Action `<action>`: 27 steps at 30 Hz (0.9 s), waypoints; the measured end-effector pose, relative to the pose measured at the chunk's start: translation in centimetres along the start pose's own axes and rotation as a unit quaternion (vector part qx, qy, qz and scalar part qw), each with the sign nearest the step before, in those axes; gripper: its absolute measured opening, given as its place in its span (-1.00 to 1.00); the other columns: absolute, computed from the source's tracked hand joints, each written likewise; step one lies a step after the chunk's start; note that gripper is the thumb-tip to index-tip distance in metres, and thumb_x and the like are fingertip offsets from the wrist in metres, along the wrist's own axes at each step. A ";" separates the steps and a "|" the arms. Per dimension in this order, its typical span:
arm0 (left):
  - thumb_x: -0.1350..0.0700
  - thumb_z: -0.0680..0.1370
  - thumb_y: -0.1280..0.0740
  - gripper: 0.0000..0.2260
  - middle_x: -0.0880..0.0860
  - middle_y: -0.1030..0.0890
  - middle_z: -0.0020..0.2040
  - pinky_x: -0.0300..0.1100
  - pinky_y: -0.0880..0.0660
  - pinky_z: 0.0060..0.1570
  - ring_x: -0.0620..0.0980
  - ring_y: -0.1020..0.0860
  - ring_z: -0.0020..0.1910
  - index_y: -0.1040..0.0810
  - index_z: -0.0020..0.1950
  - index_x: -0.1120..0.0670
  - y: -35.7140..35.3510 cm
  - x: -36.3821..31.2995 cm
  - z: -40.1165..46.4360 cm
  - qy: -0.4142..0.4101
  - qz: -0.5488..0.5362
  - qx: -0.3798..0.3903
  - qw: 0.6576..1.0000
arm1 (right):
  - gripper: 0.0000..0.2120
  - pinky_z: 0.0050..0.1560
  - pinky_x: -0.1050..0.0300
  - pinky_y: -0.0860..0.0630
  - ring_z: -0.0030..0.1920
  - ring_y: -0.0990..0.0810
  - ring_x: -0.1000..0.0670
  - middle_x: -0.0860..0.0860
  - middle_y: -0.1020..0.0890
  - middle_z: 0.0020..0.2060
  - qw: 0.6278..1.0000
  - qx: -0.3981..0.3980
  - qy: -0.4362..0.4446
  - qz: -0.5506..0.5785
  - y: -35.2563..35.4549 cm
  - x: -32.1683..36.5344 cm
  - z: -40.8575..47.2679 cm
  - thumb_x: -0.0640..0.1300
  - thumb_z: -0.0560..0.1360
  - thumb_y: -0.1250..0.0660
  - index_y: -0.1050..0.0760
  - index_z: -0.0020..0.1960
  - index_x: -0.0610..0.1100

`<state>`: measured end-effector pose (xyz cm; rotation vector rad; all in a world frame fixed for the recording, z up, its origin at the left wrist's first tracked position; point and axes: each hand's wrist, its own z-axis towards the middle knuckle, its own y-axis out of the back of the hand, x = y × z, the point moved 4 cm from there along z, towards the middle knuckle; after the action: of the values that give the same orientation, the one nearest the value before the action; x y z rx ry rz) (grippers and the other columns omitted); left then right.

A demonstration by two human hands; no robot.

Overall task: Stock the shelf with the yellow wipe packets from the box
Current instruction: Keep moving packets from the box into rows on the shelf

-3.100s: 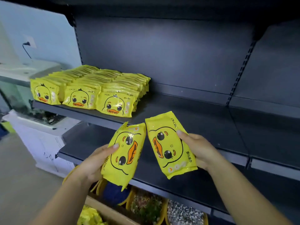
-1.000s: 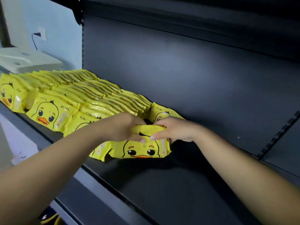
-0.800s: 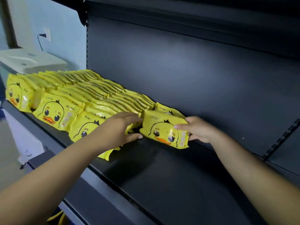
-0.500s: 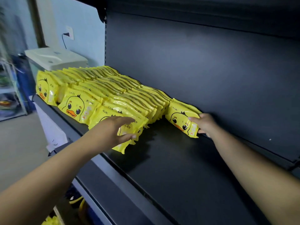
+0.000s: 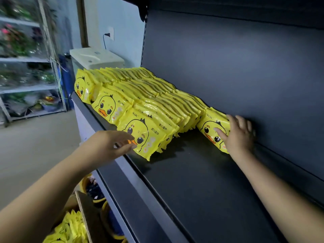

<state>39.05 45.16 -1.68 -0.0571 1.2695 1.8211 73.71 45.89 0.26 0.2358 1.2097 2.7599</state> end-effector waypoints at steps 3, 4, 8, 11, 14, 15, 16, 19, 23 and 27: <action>-0.56 0.28 0.09 -0.18 -0.10 -0.65 -0.16 -0.48 -0.40 -0.22 -0.25 -0.55 -0.25 -0.62 0.05 0.00 0.4 0.0 -1.4 0.006 0.004 0.012 1.000 | -0.54 -0.16 -0.10 -0.53 -0.15 -0.58 -0.30 -0.22 -0.62 -0.11 0.992 -0.033 0.101 0.062 1.6 5.4 -1.2 0.12 0.36 -0.23 -0.60 -0.05 -0.25; -0.52 0.32 0.06 -0.22 -0.10 -0.64 -0.17 -0.45 -0.42 -0.23 -0.22 -0.56 -0.21 -0.63 0.04 0.02 0.6 -0.2 -1.9 -0.001 0.009 0.014 1.000 | -0.56 -0.16 -0.09 -0.54 -0.13 -0.57 -0.26 -0.20 -0.62 -0.12 0.988 -0.039 0.124 0.085 2.3 7.3 -1.7 0.11 0.37 -0.22 -0.61 -0.07 -0.24; -0.13 0.49 -0.27 -0.66 0.01 -0.66 -0.17 -0.27 -0.50 -0.22 -0.14 -0.58 -0.24 -0.61 0.08 0.07 2.3 -0.7 -4.2 0.002 0.035 0.003 0.999 | -0.61 -0.20 0.08 -0.54 -0.13 -0.56 -0.10 -0.11 -0.65 -0.16 0.959 -0.079 0.242 0.127 5.0 13.8 -4.8 0.08 0.41 -0.22 -0.62 -0.08 -0.21; -0.04 0.46 -0.32 -0.72 0.02 -0.67 -0.16 -0.42 -0.39 -0.25 -0.14 -0.58 -0.24 -0.62 0.07 0.09 4.6 -0.3 -6.3 -0.001 0.050 -0.007 0.999 | -0.64 -0.27 0.22 -0.49 -0.28 -0.61 -0.11 -0.03 -0.67 -0.27 0.940 -0.088 0.294 0.148 7.1 18.1 -6.7 0.09 0.41 -0.22 -0.63 -0.15 -0.17; 0.06 0.47 -0.38 -0.81 -0.01 -0.66 -0.19 -0.48 -0.35 -0.27 -0.19 -0.54 -0.22 -0.63 0.03 0.10 7.1 0.7 -9.1 0.006 0.062 -0.010 0.998 | -0.68 -0.43 0.21 -0.41 -0.43 -0.55 -0.10 0.01 -0.61 -0.45 0.930 -0.079 0.304 0.194 8.7 21.9 -8.9 0.07 0.43 -0.24 -0.60 -0.27 -0.15; 0.08 0.47 -0.39 -0.82 -0.02 -0.66 -0.18 -0.48 -0.34 -0.27 -0.19 -0.53 -0.24 -0.63 0.04 0.08 8.0 1.5 -10.4 0.022 0.063 -0.011 0.998 | -0.67 -0.45 0.21 -0.39 -0.46 -0.52 -0.09 0.01 -0.58 -0.49 0.928 -0.074 0.304 0.201 8.9 23.3 -10.0 0.07 0.44 -0.24 -0.58 -0.31 -0.14; 0.08 0.48 -0.38 -0.82 -0.03 -0.66 -0.17 -0.49 -0.33 -0.27 -0.22 -0.52 -0.28 -0.63 0.05 0.06 8.7 2.3 -11.7 0.039 0.064 -0.008 0.997 | -0.66 -0.43 0.19 -0.36 -0.47 -0.50 -0.08 0.02 -0.55 -0.53 0.929 -0.065 0.304 0.202 9.0 24.7 -11.2 0.07 0.44 -0.23 -0.56 -0.34 -0.14; 0.04 0.49 -0.35 -0.81 -0.07 -0.63 -0.17 -0.54 -0.31 -0.31 -0.36 -0.46 -0.35 -0.61 0.07 0.03 10.5 5.4 -15.7 0.082 0.049 0.025 0.995 | -0.65 -0.44 0.26 -0.23 -0.50 -0.45 -0.03 0.06 -0.46 -0.58 0.934 -0.017 0.298 0.198 8.1 28.7 -15.2 0.09 0.45 -0.22 -0.54 -0.38 -0.09; -0.18 0.42 -0.25 -0.64 -0.10 -0.61 -0.20 -0.55 -0.31 -0.30 -0.51 -0.40 -0.34 -0.62 0.03 0.01 11.3 10.0 -21.8 0.134 0.016 0.068 0.989 | -0.61 -0.49 0.27 -0.18 -0.52 -0.41 -0.04 0.04 -0.44 -0.61 0.938 0.082 0.273 0.198 4.5 33.9 -21.3 0.11 0.45 -0.20 -0.51 -0.43 -0.09; -0.15 0.37 -0.20 -0.61 -0.14 -0.60 -0.21 -0.52 -0.32 -0.23 -0.26 -0.53 -0.17 -0.63 0.02 0.02 9.9 14.5 -27.7 0.206 -0.011 0.117 0.972 | -0.61 -0.53 0.35 -0.07 -0.54 -0.42 -0.03 0.03 -0.44 -0.61 0.935 0.185 0.222 0.207 0.4 36.8 -27.7 0.14 0.43 -0.19 -0.52 -0.41 -0.10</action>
<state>11.91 32.09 -14.62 -0.3315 1.7579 1.6791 32.32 31.96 -14.53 -0.1320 2.0068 3.0087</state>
